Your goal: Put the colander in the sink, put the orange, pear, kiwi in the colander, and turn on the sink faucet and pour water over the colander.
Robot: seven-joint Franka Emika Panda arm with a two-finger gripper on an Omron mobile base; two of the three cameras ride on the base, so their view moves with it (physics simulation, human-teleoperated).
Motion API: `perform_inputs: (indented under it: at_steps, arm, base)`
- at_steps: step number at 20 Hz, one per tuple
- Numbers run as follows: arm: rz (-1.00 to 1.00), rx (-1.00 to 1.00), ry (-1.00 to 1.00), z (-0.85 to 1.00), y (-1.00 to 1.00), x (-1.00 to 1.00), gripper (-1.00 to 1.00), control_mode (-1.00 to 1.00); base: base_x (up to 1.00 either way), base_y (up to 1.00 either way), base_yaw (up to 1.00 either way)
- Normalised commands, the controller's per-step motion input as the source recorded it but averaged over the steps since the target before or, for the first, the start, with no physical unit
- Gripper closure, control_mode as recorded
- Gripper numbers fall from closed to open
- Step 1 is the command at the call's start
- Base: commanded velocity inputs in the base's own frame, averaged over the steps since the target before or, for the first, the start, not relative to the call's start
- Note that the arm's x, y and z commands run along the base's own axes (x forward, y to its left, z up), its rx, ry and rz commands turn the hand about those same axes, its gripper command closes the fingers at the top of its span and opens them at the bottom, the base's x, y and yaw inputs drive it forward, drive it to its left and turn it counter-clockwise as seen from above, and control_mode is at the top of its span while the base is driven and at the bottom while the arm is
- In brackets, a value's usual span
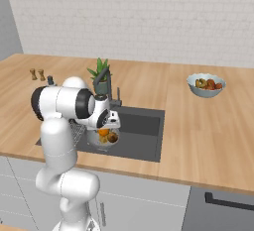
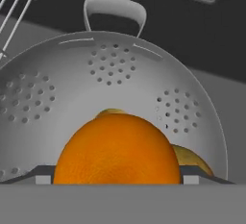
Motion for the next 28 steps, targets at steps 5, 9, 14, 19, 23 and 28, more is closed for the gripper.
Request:
perform_inputs:
  at_steps: [5, 9, 14, 19, 23, 28]
  arm:
    - [0.00, 0.00, 0.00, 0.03, 0.00, -0.03, -1.00, -1.00]
    - [0.00, 0.00, 0.00, 0.29, 0.00, -0.39, -1.00, -1.00]
    - [-0.01, 0.00, 0.00, 0.39, 0.00, -0.55, -1.00, -1.00]
    - [-0.04, 0.02, 0.00, 0.55, -0.11, -0.14, -1.00, -1.00]
    - [0.00, 0.08, 0.00, 0.58, -0.38, 0.00, -1.00, -1.00]
    - [0.00, 0.05, 0.00, 0.54, -0.49, -0.11, -1.00, -1.00]
  base:
    - [0.00, 0.00, 0.00]
    - [0.00, 0.00, 0.00]
    - [0.00, 0.00, 0.00]
    - [0.00, 0.00, 0.00]
    - [0.00, 0.00, 0.00]
    - [0.00, 0.00, 0.00]
